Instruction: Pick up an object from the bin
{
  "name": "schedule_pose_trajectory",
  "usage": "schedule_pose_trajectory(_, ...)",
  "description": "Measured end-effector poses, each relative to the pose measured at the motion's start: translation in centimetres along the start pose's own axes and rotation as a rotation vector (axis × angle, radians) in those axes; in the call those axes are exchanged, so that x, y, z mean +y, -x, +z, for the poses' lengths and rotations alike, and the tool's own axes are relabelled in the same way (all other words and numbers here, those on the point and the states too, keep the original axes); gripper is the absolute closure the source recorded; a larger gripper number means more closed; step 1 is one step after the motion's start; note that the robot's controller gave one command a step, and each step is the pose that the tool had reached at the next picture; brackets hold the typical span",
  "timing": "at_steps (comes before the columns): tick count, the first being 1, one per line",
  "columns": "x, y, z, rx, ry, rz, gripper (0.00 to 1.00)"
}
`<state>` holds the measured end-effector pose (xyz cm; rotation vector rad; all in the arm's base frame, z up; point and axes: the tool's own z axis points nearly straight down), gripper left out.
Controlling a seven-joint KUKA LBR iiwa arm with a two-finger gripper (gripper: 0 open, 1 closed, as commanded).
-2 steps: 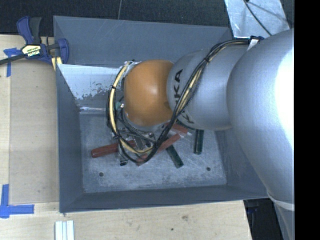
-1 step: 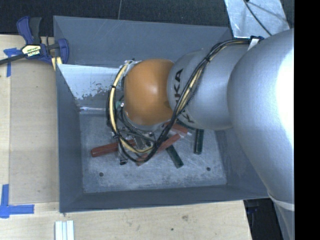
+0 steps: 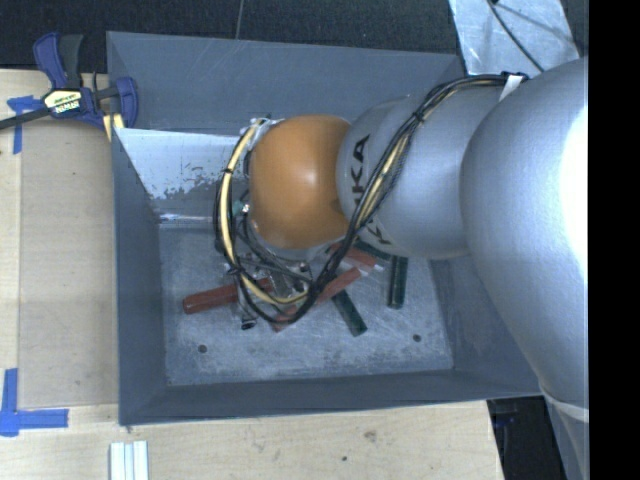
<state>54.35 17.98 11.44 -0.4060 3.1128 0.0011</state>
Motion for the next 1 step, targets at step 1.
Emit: schedule_pose_trajectory(1, -0.01, -0.06, -0.87, 0.005, 0.000, 0.000, 1.00)
